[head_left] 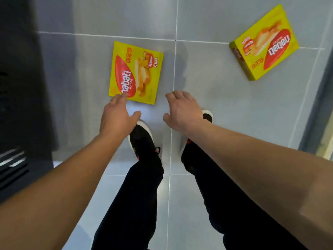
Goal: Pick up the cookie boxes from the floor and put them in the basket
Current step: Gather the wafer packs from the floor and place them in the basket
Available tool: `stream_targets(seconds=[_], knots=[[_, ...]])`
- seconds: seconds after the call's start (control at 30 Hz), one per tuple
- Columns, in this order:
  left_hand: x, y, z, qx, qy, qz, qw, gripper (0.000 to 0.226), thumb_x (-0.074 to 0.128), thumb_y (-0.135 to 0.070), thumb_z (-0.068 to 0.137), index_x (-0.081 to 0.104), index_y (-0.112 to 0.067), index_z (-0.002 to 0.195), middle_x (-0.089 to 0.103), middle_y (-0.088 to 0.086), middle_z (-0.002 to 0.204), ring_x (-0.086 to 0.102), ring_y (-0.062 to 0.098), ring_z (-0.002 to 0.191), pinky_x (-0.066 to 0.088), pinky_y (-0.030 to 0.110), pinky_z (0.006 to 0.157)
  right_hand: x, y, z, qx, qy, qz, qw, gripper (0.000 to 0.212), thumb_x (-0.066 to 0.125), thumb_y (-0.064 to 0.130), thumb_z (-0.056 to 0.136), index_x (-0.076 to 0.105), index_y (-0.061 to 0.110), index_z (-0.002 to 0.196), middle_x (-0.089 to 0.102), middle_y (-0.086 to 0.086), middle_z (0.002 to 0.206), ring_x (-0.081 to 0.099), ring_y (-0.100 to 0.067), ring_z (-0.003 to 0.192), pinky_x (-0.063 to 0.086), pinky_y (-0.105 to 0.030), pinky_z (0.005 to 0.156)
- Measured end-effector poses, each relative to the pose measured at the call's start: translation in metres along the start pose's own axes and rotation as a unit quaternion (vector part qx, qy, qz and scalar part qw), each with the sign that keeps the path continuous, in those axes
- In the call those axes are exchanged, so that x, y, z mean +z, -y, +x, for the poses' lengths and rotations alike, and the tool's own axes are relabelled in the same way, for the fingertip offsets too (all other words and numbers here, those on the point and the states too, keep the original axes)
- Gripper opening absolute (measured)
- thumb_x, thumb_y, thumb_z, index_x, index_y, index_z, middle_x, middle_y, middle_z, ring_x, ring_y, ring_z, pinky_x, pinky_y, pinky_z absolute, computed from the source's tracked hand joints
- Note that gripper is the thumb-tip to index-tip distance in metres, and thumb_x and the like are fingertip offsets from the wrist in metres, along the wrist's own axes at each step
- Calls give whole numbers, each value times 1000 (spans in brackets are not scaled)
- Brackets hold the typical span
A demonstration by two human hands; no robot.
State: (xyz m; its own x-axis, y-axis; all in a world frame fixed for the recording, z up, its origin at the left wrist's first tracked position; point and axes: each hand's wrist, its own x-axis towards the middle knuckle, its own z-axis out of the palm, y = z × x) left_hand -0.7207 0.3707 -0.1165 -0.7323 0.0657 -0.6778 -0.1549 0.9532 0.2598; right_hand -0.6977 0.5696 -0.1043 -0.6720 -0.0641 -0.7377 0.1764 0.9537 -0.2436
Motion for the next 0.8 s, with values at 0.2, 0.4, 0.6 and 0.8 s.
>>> stream_targets(seconds=[0.2, 0.4, 0.6, 0.8], knots=[[47, 30, 111, -70, -72, -58, 993, 75, 70, -45, 76, 41, -12, 136, 47, 13, 135, 44, 33, 124, 40, 45, 104, 68, -10, 112, 90, -39, 215, 972, 62, 63, 27, 83, 42, 8, 138, 52, -16, 132, 52, -36, 119, 46, -44, 97], [61, 47, 156, -161, -96, -146, 971, 71, 70, -42, 76, 44, -10, 133, 50, 13, 133, 49, 28, 123, 39, 34, 101, 90, 11, 163, 152, -56, 395, 904, 58, 57, 37, 63, 59, 14, 116, 62, -9, 111, 59, -26, 101, 45, -29, 78], [51, 16, 113, -176, -53, -208, 961, 60, 75, -42, 66, 53, -19, 117, 61, 2, 118, 61, 21, 103, 51, 40, 92, 65, -6, 130, 201, -60, 466, 860, 52, 68, 43, 73, 62, 23, 121, 68, -2, 113, 62, -22, 105, 50, -33, 88], [-14, -68, 7, -139, 9, -307, 942, 54, 80, -30, 67, 51, -29, 113, 67, -5, 103, 67, 14, 91, 57, 41, 84, -11, -52, -1, 241, -52, 479, 842, 31, 66, 20, 82, 64, 24, 113, 67, 4, 102, 62, -20, 99, 45, -27, 79]])
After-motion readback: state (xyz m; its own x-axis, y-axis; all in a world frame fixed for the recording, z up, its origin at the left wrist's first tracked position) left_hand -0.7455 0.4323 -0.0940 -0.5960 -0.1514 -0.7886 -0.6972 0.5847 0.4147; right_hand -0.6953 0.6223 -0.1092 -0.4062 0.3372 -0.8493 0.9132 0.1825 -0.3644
